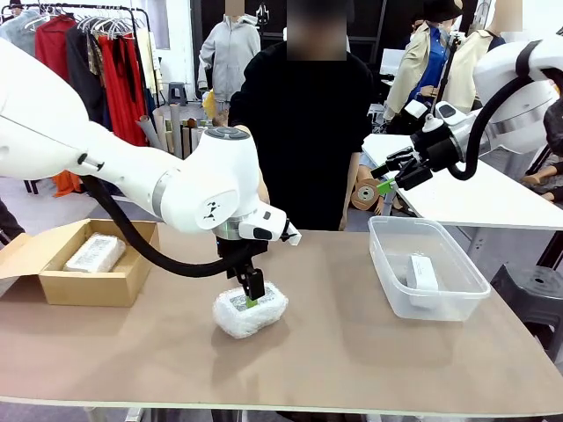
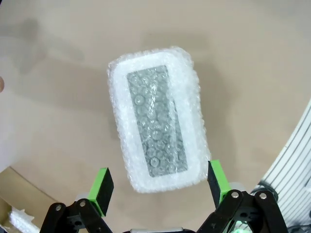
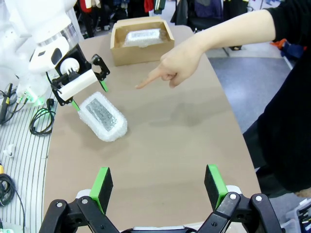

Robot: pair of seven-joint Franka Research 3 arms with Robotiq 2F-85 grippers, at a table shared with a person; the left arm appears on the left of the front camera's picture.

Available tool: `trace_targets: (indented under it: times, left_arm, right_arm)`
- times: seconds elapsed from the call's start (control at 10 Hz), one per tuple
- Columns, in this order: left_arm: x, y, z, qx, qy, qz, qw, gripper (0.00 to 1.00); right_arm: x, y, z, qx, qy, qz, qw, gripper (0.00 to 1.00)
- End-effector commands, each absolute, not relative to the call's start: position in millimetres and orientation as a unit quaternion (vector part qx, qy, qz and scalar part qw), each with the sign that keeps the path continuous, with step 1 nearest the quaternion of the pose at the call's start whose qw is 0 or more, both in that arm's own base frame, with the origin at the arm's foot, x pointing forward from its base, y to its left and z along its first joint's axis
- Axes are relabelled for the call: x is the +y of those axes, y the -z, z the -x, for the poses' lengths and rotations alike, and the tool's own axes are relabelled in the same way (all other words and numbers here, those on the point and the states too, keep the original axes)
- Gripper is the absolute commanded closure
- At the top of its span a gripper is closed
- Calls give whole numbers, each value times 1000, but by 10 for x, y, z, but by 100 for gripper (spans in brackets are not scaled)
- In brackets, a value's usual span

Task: Separate and place wrapped and unwrapped clocks.
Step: Pick up the Digital clock indicated by the person.

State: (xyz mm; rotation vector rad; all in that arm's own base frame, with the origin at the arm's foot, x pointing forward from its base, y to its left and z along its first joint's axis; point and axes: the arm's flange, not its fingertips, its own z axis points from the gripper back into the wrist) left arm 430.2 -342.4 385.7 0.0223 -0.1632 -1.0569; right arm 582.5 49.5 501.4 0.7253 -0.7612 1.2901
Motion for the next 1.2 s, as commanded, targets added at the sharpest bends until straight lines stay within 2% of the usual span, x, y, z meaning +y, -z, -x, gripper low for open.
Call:
trace_targets:
  times: [0.0,1.1]
  left_arm:
    - [-3505,-3797,-4372,-92,491,-32,866,0]
    - [-3536,-3577,-4495,-73,479,-18,875,0]
  right_arm:
    - [496,-5028,-5826,-338,-577,-318,672,0]
    - [496,-5028,-5826,-338,-577,-318,672,0]
